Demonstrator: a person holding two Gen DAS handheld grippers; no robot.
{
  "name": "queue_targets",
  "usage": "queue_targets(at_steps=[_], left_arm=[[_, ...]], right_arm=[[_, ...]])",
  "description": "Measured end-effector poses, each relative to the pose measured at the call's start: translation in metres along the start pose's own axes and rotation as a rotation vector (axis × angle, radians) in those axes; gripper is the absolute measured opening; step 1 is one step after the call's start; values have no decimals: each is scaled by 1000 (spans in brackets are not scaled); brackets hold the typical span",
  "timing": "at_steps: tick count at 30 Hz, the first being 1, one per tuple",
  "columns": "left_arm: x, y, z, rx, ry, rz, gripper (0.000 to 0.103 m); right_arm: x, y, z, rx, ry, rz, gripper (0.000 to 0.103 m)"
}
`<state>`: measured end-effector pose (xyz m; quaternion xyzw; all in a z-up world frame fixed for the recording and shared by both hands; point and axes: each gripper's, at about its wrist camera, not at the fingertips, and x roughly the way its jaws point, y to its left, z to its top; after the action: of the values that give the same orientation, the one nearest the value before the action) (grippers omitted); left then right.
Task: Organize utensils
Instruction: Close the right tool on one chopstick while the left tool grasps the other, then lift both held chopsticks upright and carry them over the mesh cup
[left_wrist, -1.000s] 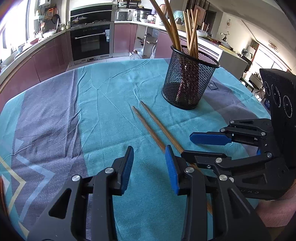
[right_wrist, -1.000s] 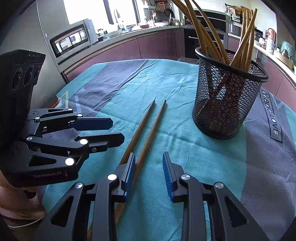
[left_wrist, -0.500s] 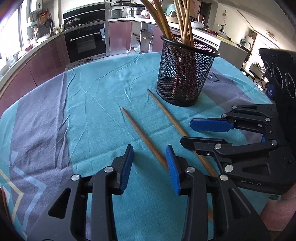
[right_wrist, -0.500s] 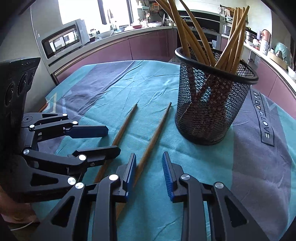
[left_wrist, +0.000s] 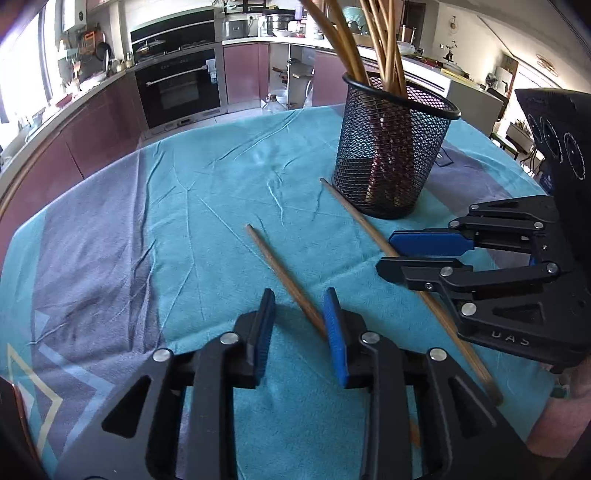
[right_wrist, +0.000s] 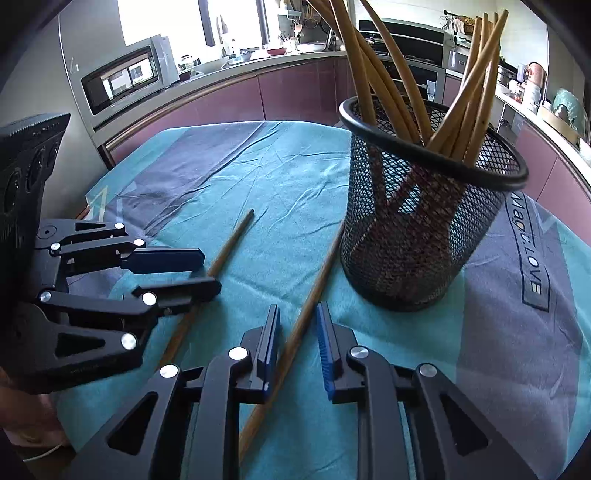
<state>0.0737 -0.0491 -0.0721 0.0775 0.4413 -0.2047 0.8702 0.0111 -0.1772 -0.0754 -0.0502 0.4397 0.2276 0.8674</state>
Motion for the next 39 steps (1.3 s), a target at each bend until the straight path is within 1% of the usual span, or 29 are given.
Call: queue_targets(at_steps=[1,2,3,4,7,9,12,17,20,25,28,32,39], left_arm=[[1,0,0,1,-1,3,28],[1,-1,1,3,-4,8,26],[1,-2,1,0,-5,4,21],[2,-2,1,-3,-5,-6,18],[0,-4,0,-11,-11,6,15],[-2,-5,-1,-23,-15,-1,11],[-8,-7,-2,-35,-31,-10,8],[-27,-7,2,-41,-75,-29,8],[-41,-6,5,-41,-104,-58,8],[-69,-7,12,-43,-159,-131,7],[-85,-7,18,-45,-193,-173,7],[-105,-9,24,-39,-237,-208,7],[-133,-13,37,-32,-313,-251,7]], right_arm=[[0,0,1,-3,-2,-1,17],[1,1,1,-4,-4,0,15],[1,1,1,1,-6,5,11],[0,-1,0,11,-7,15,9],[-4,-6,-3,42,-17,51,5],[-10,-9,-5,57,-29,73,5],[-21,-13,-8,77,-56,115,5],[-45,-17,-9,89,-118,159,5],[-61,-23,-9,108,-167,180,5],[-86,-30,-5,127,-252,196,5],[-98,-34,-2,133,-295,192,5],[-112,-40,1,142,-337,190,5],[-132,-49,8,142,-407,171,5]])
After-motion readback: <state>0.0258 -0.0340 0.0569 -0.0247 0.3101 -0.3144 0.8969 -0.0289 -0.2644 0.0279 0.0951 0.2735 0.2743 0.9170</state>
